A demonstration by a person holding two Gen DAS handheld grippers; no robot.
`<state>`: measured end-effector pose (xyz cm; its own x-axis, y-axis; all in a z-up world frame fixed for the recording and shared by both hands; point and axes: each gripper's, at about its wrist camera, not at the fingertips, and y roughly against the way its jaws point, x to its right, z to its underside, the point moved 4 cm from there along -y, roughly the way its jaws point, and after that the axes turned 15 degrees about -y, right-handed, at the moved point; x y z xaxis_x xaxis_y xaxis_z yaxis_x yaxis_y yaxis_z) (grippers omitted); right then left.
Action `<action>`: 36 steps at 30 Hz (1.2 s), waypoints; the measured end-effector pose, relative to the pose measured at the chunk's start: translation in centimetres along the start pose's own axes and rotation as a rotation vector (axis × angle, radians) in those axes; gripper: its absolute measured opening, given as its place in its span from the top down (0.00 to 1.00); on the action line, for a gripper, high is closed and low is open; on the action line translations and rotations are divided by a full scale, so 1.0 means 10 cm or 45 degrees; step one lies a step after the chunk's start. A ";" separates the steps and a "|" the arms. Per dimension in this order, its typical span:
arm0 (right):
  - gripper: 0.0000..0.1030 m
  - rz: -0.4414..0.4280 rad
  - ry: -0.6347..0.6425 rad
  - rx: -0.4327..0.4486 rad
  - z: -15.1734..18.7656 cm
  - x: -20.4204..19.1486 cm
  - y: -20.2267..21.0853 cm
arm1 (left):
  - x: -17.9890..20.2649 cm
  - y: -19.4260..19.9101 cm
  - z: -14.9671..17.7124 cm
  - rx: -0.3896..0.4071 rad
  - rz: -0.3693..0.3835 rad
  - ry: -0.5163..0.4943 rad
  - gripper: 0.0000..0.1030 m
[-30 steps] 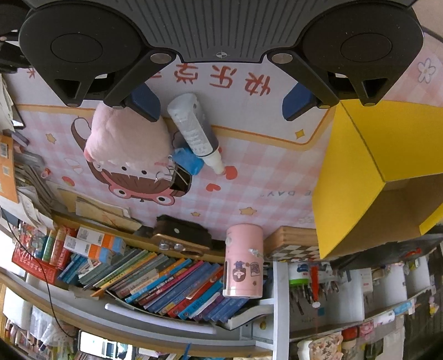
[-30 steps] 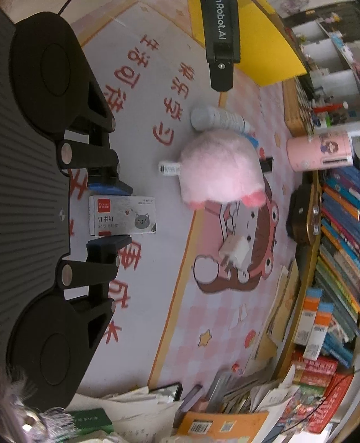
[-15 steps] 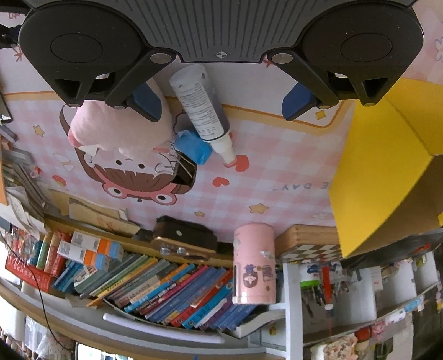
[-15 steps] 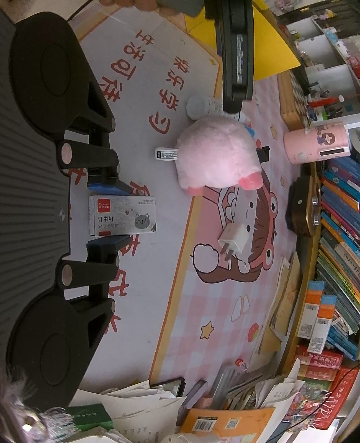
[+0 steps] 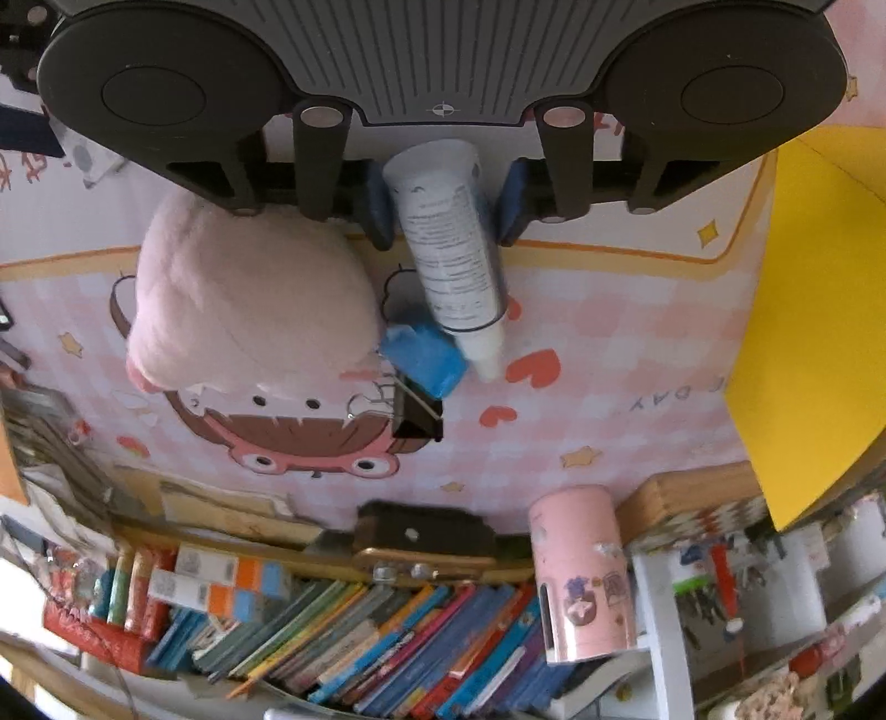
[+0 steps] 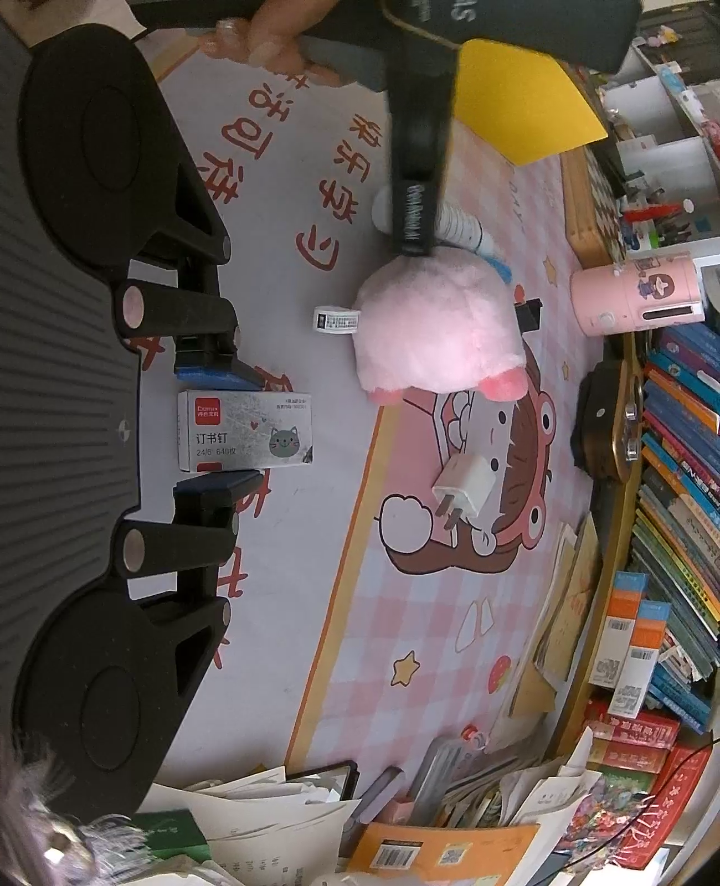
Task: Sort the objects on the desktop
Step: 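Grasp the white glue bottle with the left tool and lift it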
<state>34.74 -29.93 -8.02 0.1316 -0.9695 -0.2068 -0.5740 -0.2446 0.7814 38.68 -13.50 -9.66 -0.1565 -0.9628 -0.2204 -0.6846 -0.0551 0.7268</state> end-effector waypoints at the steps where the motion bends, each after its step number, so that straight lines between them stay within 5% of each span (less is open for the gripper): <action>1: 0.73 0.001 0.004 0.000 0.00 -0.01 0.00 | 0.00 0.01 0.01 0.004 0.006 -0.008 0.65; 23: 0.73 -0.138 0.013 0.106 -0.10 -0.40 0.38 | -0.59 1.01 0.29 0.161 0.230 0.383 0.70; 36: 0.73 -0.205 0.066 0.083 0.13 -0.86 0.56 | -0.69 1.36 0.66 0.192 0.320 0.403 0.70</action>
<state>29.38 -22.97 -2.60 0.2668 -0.9177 -0.2944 -0.5931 -0.3972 0.7003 25.75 -5.84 -2.48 -0.1214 -0.9763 0.1791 -0.7534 0.2081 0.6238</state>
